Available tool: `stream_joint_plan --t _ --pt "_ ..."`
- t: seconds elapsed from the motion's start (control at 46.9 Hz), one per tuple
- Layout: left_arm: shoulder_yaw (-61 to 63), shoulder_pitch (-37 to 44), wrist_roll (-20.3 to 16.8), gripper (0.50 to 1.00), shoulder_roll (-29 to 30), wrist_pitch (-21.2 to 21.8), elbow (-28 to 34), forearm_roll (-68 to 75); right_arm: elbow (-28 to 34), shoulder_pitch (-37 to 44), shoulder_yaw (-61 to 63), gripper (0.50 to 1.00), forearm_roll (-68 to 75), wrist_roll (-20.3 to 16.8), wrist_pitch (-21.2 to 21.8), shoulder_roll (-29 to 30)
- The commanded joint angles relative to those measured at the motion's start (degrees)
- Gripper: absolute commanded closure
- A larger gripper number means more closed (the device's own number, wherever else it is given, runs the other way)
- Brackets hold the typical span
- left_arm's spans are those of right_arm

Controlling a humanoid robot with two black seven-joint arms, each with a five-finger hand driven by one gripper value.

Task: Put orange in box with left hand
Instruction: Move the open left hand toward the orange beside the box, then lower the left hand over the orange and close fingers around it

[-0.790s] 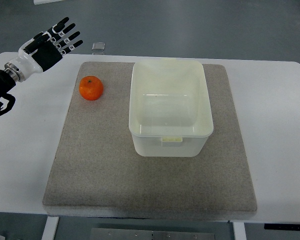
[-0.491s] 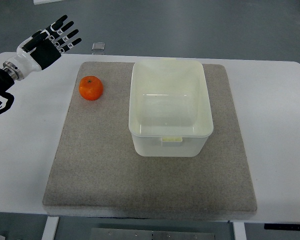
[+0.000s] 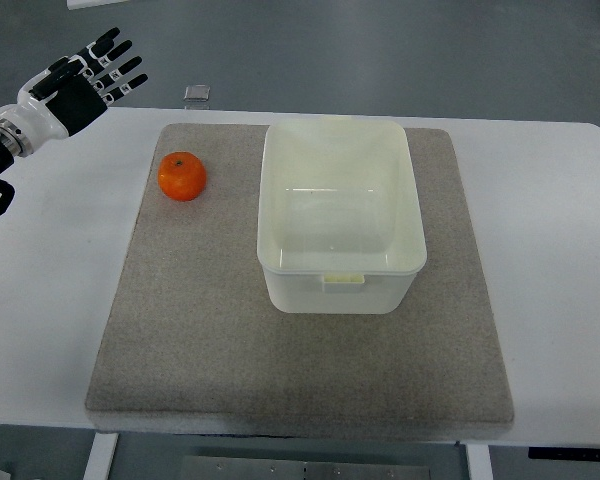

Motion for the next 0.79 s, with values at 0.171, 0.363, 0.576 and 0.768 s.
stream_joint_plan --t 0.171,0.363,0.576,0.768 --pt "0.1 -1.6 -8.5 0.506 0.7 -0.3 0.1 27.8 0.0 0.0 0.0 0.568 0.0 0.0 0.0 0.0" --pt "0.1 -1.9 -16.3 0.506 0.9 0.1 -0.8 48.1 0.0 0.0 0.0 0.568 0.0 0.0 0.0 0.0" --pt "0.2 -1.8 -19.8 0.510 4.0 1.2 -6.9 67.0 0.0 0.0 0.0 0.568 0.0 0.0 0.0 0.0" --pt "6.8 -6.1 -19.8 0.516 3.8 3.1 -6.9 78.2 0.0 0.0 0.0 0.568 0.0 0.0 0.0 0.0"
